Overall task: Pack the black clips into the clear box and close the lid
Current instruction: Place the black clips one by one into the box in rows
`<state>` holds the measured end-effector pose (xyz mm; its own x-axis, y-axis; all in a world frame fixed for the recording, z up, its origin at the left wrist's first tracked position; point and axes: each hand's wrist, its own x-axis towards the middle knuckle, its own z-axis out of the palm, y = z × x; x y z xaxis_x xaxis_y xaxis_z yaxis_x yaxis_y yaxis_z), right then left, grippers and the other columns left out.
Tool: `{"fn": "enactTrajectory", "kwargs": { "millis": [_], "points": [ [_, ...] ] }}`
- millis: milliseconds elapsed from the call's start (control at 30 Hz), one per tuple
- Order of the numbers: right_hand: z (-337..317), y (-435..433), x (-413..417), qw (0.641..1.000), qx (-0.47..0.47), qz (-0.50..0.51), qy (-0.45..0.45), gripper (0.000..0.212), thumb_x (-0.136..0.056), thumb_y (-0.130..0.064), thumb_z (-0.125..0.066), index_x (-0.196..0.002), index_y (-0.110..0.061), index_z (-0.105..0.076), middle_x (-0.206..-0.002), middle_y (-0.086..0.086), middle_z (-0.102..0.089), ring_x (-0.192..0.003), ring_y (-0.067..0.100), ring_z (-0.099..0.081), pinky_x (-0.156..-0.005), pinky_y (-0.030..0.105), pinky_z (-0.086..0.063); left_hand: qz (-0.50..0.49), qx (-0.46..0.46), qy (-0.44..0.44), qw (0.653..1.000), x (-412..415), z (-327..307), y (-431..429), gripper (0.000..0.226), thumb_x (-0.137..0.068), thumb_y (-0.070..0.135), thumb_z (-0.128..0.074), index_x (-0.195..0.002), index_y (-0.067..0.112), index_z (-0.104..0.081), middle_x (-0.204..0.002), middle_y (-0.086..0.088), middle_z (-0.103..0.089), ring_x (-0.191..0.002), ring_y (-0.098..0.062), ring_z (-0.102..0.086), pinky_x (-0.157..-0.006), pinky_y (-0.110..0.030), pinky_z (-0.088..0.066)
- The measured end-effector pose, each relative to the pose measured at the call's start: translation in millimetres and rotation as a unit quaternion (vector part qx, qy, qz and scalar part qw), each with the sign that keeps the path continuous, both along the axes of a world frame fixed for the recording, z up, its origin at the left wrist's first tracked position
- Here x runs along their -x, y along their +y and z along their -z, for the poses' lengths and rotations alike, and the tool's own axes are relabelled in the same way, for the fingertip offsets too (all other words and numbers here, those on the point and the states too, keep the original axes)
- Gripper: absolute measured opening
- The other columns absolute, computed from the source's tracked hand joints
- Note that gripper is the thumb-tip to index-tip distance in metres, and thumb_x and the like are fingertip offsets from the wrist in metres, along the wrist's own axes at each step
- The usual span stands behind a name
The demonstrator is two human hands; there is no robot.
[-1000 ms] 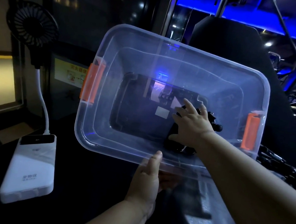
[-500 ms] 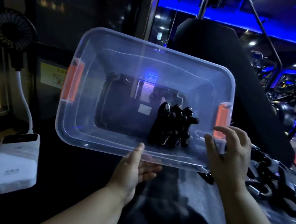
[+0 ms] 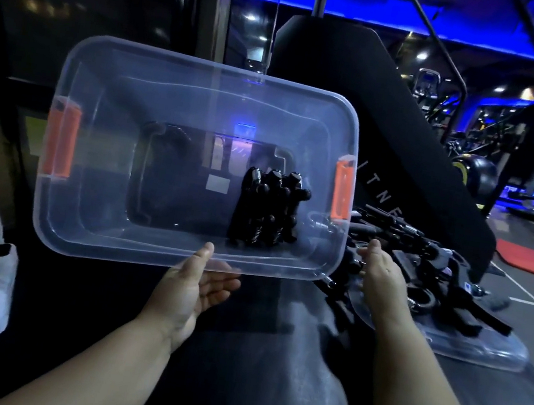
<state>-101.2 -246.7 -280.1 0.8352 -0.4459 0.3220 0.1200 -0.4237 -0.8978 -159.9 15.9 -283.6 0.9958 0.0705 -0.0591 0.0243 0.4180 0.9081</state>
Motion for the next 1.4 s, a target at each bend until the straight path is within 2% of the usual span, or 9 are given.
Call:
{"fn": "enactTrajectory", "kwargs": {
  "millis": [200, 367, 500, 733, 900, 1067, 1167, 1267, 1400],
  "points": [
    [5, -5, -2, 0.999, 0.002, 0.028, 0.041, 0.041, -0.093, -0.056, -0.035, -0.098, -0.026, -0.062, -0.099, 0.009, -0.066, -0.096, 0.032, -0.062, -0.090, 0.048, -0.049, -0.009, -0.008, -0.004, 1.000, 0, 2, -1, 0.037, -0.096, 0.036, -0.047, -0.079, 0.006, -0.061, -0.074, -0.009, -0.074, -0.066, -0.017, -0.070, -0.067, -0.029, -0.050],
    [5, -7, -10, 0.996, 0.036, 0.044, 0.068, 0.031, -0.093, -0.045, -0.040, -0.082, -0.023, -0.060, -0.080, 0.002, -0.067, -0.083, 0.028, -0.065, -0.081, 0.041, -0.053, -0.014, -0.006, -0.005, 1.000, 0, 2, -1, 0.037, -0.096, 0.035, -0.046, -0.080, 0.006, -0.060, -0.072, -0.008, -0.073, -0.063, -0.016, -0.069, -0.065, -0.029, -0.049],
    [0, -5, -12, 0.986, 0.111, 0.070, 0.099, 0.032, -0.092, -0.040, -0.051, -0.116, -0.021, -0.062, -0.108, 0.004, -0.067, -0.104, 0.026, -0.060, -0.076, 0.027, -0.039, -0.015, -0.009, -0.003, 1.000, -1, 2, -2, 0.037, -0.096, 0.035, -0.046, -0.080, 0.006, -0.060, -0.072, -0.009, -0.074, -0.063, -0.016, -0.069, -0.065, -0.029, -0.049],
    [-5, 2, -13, 0.983, 0.107, 0.086, 0.123, 0.043, -0.085, -0.038, -0.059, -0.125, -0.021, -0.056, -0.119, 0.005, -0.064, -0.109, 0.027, -0.058, -0.078, 0.030, -0.040, -0.020, -0.011, -0.006, 1.000, -2, 2, -2, 0.037, -0.096, 0.035, -0.047, -0.079, 0.006, -0.061, -0.073, -0.009, -0.074, -0.064, -0.016, -0.069, -0.065, -0.029, -0.050],
    [-11, -3, 2, 0.985, 0.068, 0.095, 0.129, 0.055, -0.081, -0.037, -0.060, -0.131, -0.017, -0.048, -0.111, 0.004, -0.064, -0.101, 0.026, -0.059, -0.075, 0.030, -0.040, -0.021, -0.010, -0.005, 1.000, -2, 3, -1, 0.036, -0.096, 0.036, -0.048, -0.079, 0.007, -0.061, -0.074, -0.010, -0.074, -0.063, -0.016, -0.069, -0.066, -0.029, -0.050],
    [-11, -7, 17, 0.973, 0.110, 0.089, 0.181, 0.065, -0.075, -0.036, -0.061, -0.133, -0.021, -0.037, -0.081, -0.004, -0.056, -0.085, 0.025, -0.059, -0.074, 0.034, -0.049, -0.021, -0.009, -0.004, 1.000, -1, 3, -1, 0.036, -0.096, 0.036, -0.048, -0.079, 0.007, -0.060, -0.074, -0.010, -0.074, -0.063, -0.016, -0.069, -0.066, -0.029, -0.049],
    [-13, -4, 22, 0.964, 0.165, 0.077, 0.193, 0.067, -0.077, -0.035, -0.061, -0.137, -0.023, -0.034, -0.089, -0.003, -0.057, -0.086, 0.023, -0.054, -0.070, 0.031, -0.040, -0.021, -0.008, -0.006, 1.000, 0, 3, -1, 0.035, -0.096, 0.035, -0.048, -0.079, 0.006, -0.060, -0.073, -0.009, -0.073, -0.063, -0.015, -0.069, -0.063, -0.027, -0.050],
    [-15, -5, 25, 0.956, 0.192, 0.079, 0.205, 0.066, -0.078, -0.037, -0.061, -0.137, -0.023, -0.037, -0.104, 0.003, -0.063, -0.103, 0.027, -0.058, -0.074, 0.032, -0.040, -0.018, -0.006, -0.008, 1.000, -1, 2, -1, 0.035, -0.096, 0.034, -0.047, -0.079, 0.007, -0.060, -0.072, -0.009, -0.073, -0.063, -0.015, -0.069, -0.062, -0.026, -0.050],
    [-15, -4, 27, 0.940, 0.244, 0.114, 0.211, 0.067, -0.072, -0.047, -0.066, -0.132, -0.021, -0.049, -0.125, 0.011, -0.052, -0.118, 0.031, -0.046, -0.091, 0.038, -0.045, -0.016, -0.004, -0.011, 1.000, -1, 3, 0, 0.035, -0.096, 0.034, -0.047, -0.079, 0.007, -0.060, -0.073, -0.010, -0.073, -0.064, -0.016, -0.069, -0.065, -0.028, -0.050]
  ]
}}
